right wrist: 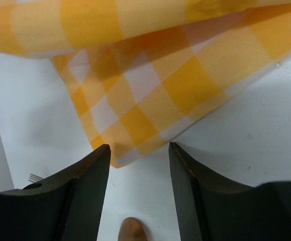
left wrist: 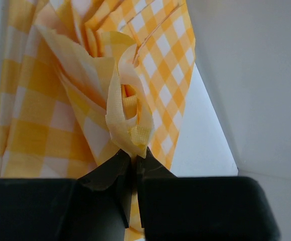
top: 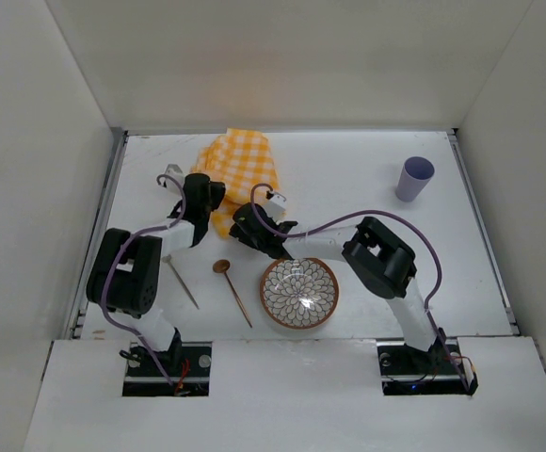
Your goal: Set the dinner table for one person
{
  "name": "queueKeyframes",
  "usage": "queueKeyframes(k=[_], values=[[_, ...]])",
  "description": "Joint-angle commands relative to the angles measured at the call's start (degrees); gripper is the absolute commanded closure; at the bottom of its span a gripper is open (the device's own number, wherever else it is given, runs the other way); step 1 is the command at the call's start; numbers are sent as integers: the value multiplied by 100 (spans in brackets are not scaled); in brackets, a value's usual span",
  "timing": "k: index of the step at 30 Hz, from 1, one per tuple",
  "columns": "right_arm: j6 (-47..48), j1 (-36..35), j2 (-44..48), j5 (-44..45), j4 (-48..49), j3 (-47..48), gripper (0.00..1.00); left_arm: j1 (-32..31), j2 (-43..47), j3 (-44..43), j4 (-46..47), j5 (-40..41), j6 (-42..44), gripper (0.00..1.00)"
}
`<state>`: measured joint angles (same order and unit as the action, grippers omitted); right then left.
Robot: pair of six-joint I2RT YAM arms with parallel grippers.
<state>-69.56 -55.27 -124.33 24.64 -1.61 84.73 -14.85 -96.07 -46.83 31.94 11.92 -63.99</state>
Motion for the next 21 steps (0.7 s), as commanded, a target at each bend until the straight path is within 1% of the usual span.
queueKeyframes(k=[1, 6, 13, 14, 18, 21], values=[[-49, -68, -74, 111, -244, 176, 44, 83, 711, 278, 304, 29, -61, 96], [-49, -68, -74, 111, -244, 176, 44, 48, 1116, 639, 295, 143, 0, 96], [-49, -68, -74, 111, -244, 176, 44, -74, 1345, 745, 269, 126, -43, 96], [-954, -163, 179, 67, 583, -782, 41, -144, 1380, 754, 268, 117, -70, 96], [-1015, -331, 120, 102, 600, -747, 37, -400, 1346, 596, 268, 135, -88, 96], [-1060, -437, 225, 198, 775, -1019, 31, -391, 1223, 420, 234, 91, -88, 96]])
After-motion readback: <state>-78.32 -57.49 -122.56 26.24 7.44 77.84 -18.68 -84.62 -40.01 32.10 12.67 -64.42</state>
